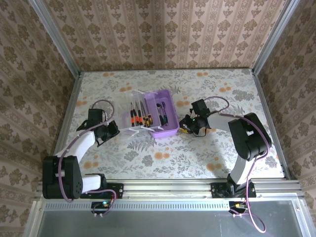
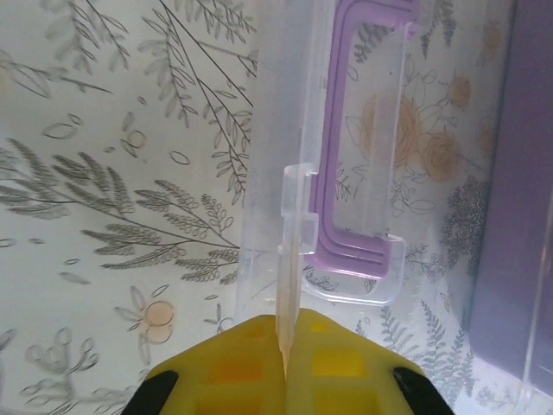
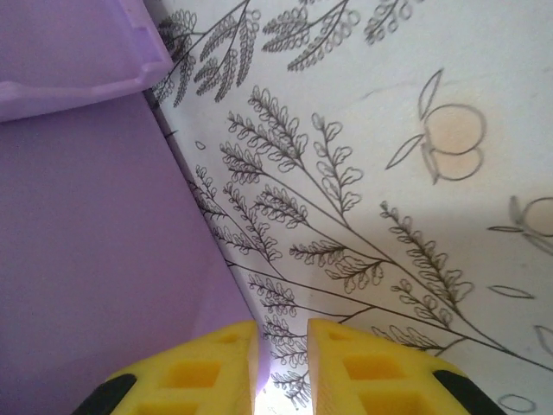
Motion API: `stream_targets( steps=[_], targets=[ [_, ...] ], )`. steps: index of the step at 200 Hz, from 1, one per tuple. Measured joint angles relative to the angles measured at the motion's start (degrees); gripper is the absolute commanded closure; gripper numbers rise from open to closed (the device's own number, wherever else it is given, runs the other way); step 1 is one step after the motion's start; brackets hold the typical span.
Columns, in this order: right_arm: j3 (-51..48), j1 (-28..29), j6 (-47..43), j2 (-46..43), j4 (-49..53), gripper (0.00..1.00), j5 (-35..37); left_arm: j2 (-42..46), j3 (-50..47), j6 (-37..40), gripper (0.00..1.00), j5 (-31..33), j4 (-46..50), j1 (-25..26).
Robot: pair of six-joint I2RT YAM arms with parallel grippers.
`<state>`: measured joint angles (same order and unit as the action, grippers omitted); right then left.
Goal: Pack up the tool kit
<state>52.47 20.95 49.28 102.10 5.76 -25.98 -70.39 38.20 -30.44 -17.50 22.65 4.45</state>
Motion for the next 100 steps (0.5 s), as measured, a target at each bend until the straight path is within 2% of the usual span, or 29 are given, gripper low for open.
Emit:
stream_targets(
  steps=[34, 100],
  targets=[
    [0.44, 1.36, 0.42, 0.28, 0.02, 0.76, 0.07, 2.29, 5.29, 2.47, 1.00, 3.82, 7.26, 0.74],
    [2.64, -0.13, -3.26, 0.28, 4.55, 0.76, 0.96, 2.25, 11.80, 6.29, 1.00, 5.92, 17.14, 2.03]
  ],
)
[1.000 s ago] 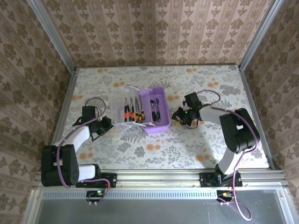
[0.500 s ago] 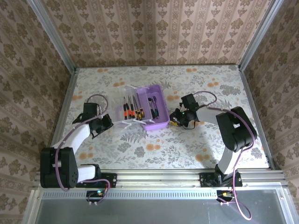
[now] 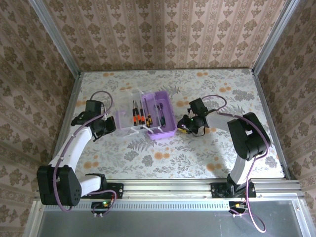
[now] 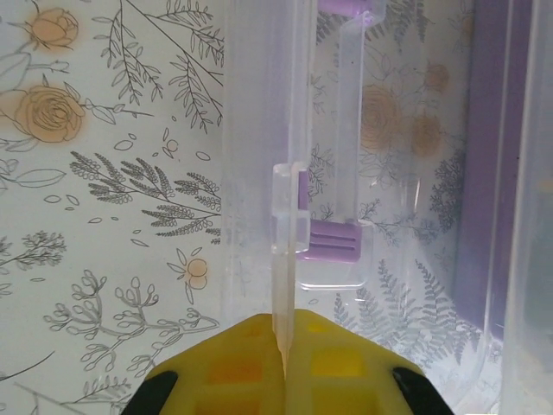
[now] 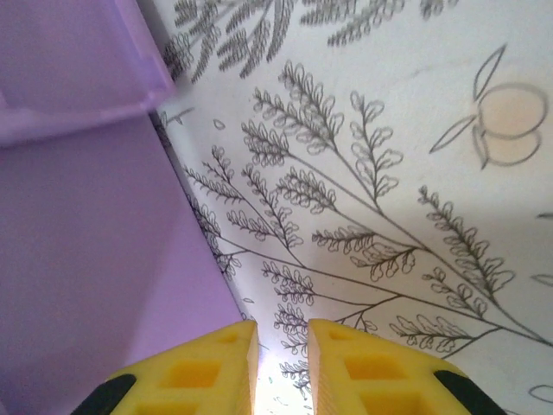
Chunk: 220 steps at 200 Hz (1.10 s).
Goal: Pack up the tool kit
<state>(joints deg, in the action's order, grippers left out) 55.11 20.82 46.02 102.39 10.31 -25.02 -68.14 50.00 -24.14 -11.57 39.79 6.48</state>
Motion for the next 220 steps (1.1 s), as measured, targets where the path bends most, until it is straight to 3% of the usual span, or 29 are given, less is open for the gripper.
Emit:
stream_targets(
  steps=[58, 92, 184, 220],
  targets=[
    [5.09, 0.24, -0.61, 1.70, 0.15, 0.75, 0.57, -0.17, 6.29, 4.24, 1.00, 2.91, 6.86, 0.98],
    [6.75, 4.59, 0.55, 4.96, -0.22, 0.76, 1.20, -1.86, 10.29, 5.16, 1.00, 5.79, 10.38, 3.41],
    [6.29, 8.00, 4.81, 5.57, -1.88, 0.76, 2.75, -4.66, 19.37, 4.46, 1.00, 15.74, 17.55, 12.17],
    [6.29, 8.39, 5.49, 5.57, -2.05, 0.76, 3.19, -4.66, 23.15, 2.67, 0.93, 16.20, 18.62, 16.87]
  ],
)
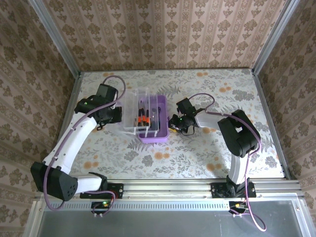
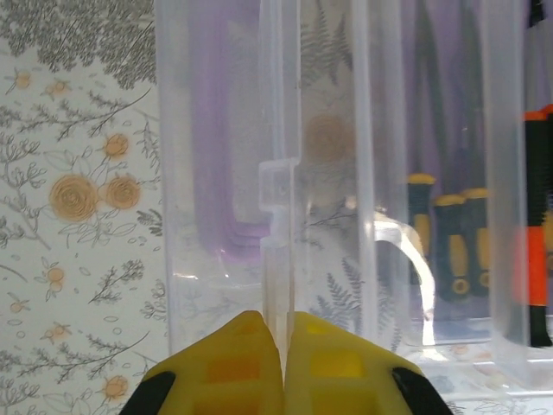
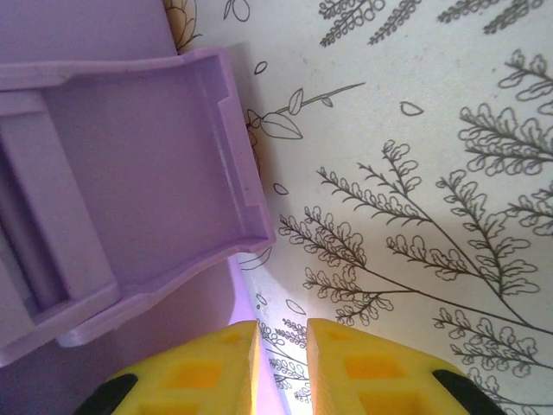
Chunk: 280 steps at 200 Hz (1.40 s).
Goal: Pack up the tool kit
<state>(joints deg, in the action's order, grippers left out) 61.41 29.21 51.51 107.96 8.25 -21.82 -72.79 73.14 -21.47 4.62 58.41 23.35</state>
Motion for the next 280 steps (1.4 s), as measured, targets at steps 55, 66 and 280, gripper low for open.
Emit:
stream_targets(
  steps=[55, 66, 280],
  targets=[
    [0.00, 0.33, 0.22, 0.00, -0.42, 0.76, 0.37, -1.05, 3.21, -4.35, 0.92, -1.86, -2.86, 7.48],
    [0.00, 0.79, 0.50, 0.02, -0.83, 0.76, 0.35, -2.10, 4.44, -5.25, 0.91, -5.20, -5.75, 9.53],
    [-13.92, -6.16, -5.20, -18.47, 2.34, 0.48, 1.05, -14.01, 11.89, 0.22, 0.00, 8.04, -3.54, 18.12]
  ],
)
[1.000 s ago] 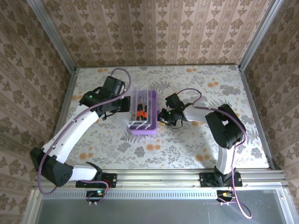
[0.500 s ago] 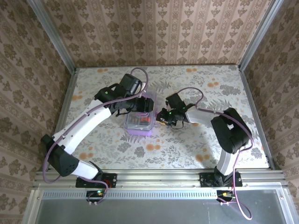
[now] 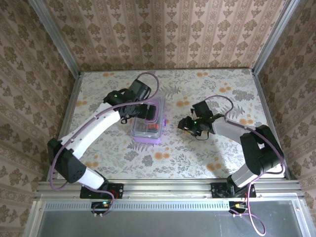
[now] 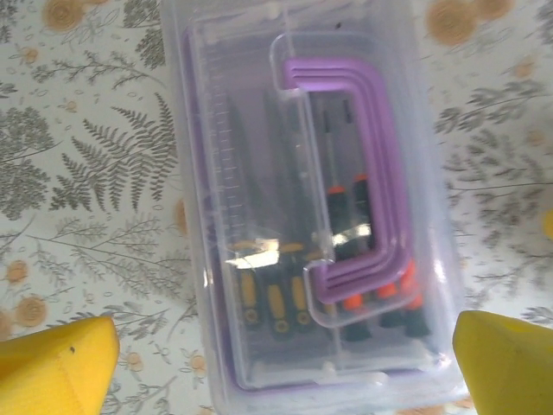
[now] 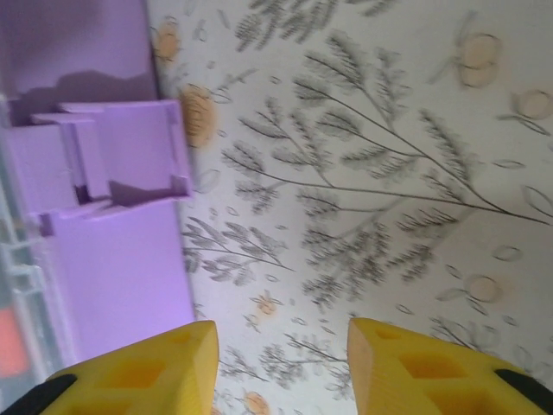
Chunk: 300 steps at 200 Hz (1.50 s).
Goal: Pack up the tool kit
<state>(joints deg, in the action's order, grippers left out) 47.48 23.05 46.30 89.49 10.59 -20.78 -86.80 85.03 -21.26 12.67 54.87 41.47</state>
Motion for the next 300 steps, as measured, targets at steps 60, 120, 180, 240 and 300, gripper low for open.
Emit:
stream_targets(
  steps=[60, 120, 180, 240, 300],
  targets=[
    [-4.98, -1.25, -1.33, -4.55, -0.31, 0.34, -0.61, -2.14, -0.63, 3.10, 0.00, -1.31, -1.79, -3.74],
    [-5.49, -2.05, -1.38, -5.16, -1.73, 0.28, -1.31, -8.28, -0.63, 4.63, 0.00, -4.59, -1.77, -4.15],
    [-5.79, -2.21, -1.68, -5.16, -1.84, 0.25, -2.16, -11.15, -1.60, 4.61, 0.02, -7.39, -4.00, -5.70],
    [-6.10, -2.34, -1.79, -5.16, -2.69, 0.25, -2.91, -11.17, -4.35, 4.39, 0.06, -11.30, -8.15, -7.76],
    [-6.08, -2.45, -0.90, -4.76, -6.03, 0.25, -5.57, -10.01, -6.03, 4.37, 0.19, -12.02, -9.66, -8.61]
  ],
)
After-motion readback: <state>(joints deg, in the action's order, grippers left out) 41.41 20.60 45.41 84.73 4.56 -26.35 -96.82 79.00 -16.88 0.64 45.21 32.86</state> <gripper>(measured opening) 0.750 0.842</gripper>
